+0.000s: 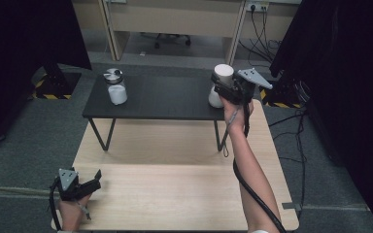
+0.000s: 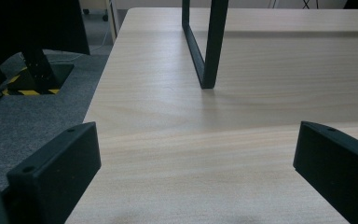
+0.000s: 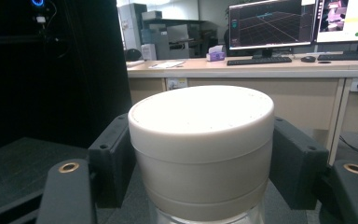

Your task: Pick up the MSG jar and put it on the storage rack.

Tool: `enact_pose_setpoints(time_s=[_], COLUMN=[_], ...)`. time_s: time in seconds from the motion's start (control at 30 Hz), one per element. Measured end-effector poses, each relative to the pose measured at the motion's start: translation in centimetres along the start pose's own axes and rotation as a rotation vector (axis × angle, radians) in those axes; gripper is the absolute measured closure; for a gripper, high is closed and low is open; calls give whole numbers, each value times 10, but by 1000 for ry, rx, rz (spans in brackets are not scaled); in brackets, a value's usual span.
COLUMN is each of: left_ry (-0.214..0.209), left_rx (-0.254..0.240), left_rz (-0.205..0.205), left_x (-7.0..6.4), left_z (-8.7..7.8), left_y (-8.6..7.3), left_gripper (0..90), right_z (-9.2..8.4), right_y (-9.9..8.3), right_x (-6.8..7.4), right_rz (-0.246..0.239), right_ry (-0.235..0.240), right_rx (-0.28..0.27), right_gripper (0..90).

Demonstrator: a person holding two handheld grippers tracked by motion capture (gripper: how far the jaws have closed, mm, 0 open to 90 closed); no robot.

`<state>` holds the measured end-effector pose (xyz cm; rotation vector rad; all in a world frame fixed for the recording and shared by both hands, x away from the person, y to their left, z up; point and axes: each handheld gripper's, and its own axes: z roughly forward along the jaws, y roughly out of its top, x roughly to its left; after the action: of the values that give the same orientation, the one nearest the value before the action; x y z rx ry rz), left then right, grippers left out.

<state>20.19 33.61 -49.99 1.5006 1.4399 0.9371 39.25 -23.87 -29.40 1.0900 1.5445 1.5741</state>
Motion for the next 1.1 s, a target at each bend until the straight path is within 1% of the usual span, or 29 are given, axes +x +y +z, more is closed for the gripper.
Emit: enact_pose_setpoints(time_s=[0.03, 0.2, 0.53, 0.6, 0.67, 0.8, 0.83, 0.9, 1.1], left_ry=[1, 2, 7, 6, 7, 9, 9, 9, 12], left_rx=[1, 1, 10, 12, 12, 14, 14, 16, 19], left_rz=[1, 0, 7, 7, 7, 6, 7, 8, 13], left_x=[0, 0, -2, -2, -2, -2, -2, -2, -3], left_z=[0, 0, 1, 1, 1, 1, 1, 1, 1], left_y=[0, 0, 1, 1, 1, 2, 2, 2, 2], left_gripper=[0, 0, 0, 0, 0, 0, 0, 0, 0], right_z=[0, 0, 0, 3, 4, 5, 5, 4, -6], right_y=[-2, -2, -5, -1, -2, -10, -12, -12, -13], right_x=[-2, -1, -1, 2, 7, 15, 16, 19, 20], right_rz=[6, -15, -23, -39, -47, -37, -36, -45, -51], right_ry=[3, 2, 0, -10, -29, -67, -78, -93, -93], right_rx=[-6, -4, -11, 14, 20, -15, -27, -27, -35], right_gripper=[321, 323, 318, 277, 222, 33, 4, 3, 3])
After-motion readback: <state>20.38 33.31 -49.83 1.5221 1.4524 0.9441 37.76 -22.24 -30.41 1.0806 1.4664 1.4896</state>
